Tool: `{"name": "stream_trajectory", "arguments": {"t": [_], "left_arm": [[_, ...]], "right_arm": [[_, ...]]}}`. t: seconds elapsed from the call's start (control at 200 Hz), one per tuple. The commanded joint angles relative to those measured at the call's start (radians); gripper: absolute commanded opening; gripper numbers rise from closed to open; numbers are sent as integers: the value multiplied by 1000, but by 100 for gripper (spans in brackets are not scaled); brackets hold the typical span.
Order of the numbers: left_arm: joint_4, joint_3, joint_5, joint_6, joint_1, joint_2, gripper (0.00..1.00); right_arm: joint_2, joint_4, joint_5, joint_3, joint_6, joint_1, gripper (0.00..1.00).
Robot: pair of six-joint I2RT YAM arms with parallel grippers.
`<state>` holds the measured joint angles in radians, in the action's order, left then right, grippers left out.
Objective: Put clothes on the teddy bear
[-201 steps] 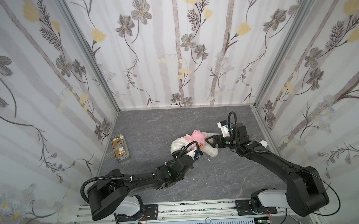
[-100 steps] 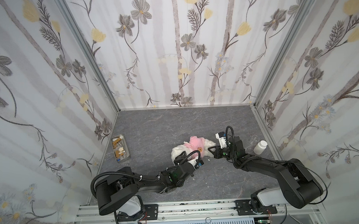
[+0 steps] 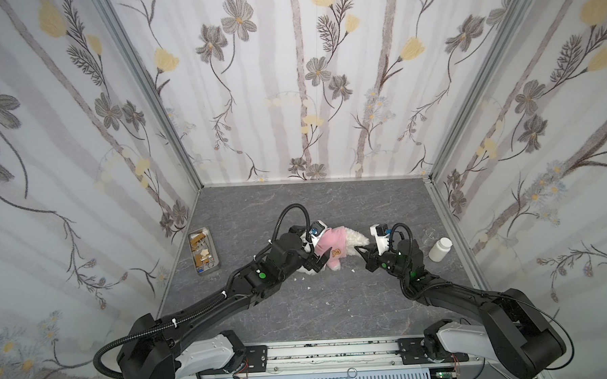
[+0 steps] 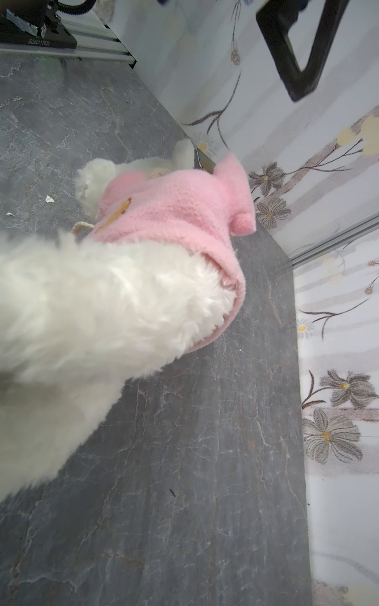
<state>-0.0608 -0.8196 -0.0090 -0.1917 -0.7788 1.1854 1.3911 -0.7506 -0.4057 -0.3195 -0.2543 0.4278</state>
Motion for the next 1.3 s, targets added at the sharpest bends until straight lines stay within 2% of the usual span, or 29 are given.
{"name": "stream_trajectory", "arguments": {"t": [0.0, 0.165, 0.275, 0.53, 0.764, 0.909, 1.004, 1.079, 1.209, 1.294], "left_arm": [[87, -58, 296, 78, 75, 51, 96], [139, -111, 431, -36, 129, 132, 100], [139, -133, 456, -62, 133, 161, 100], [139, -164, 460, -93, 126, 253, 84], [138, -274, 350, -35, 83, 408, 51], [135, -290, 262, -18, 48, 445, 49], [132, -307, 228, 8, 43, 454, 61], [131, -317, 232, 17, 39, 461, 62], [133, -337, 211, 58, 48, 490, 49], [132, -343, 255, 100, 67, 490, 41]], "right_arm": [[-11, -114, -33, 0, 58, 2, 0], [-5, -100, -54, -12, 87, 0, 0], [3, -67, -52, -29, 83, 0, 0], [-5, -44, -42, -34, 87, -1, 0], [23, -26, -64, -57, 65, 0, 0], [24, -7, -68, -54, 56, 0, 0], [29, 11, -71, -54, 55, 0, 0], [31, 18, -70, -52, 55, 0, 0], [19, 20, -52, -38, 58, 0, 0], [10, 37, 0, -22, 68, 0, 0]]}}
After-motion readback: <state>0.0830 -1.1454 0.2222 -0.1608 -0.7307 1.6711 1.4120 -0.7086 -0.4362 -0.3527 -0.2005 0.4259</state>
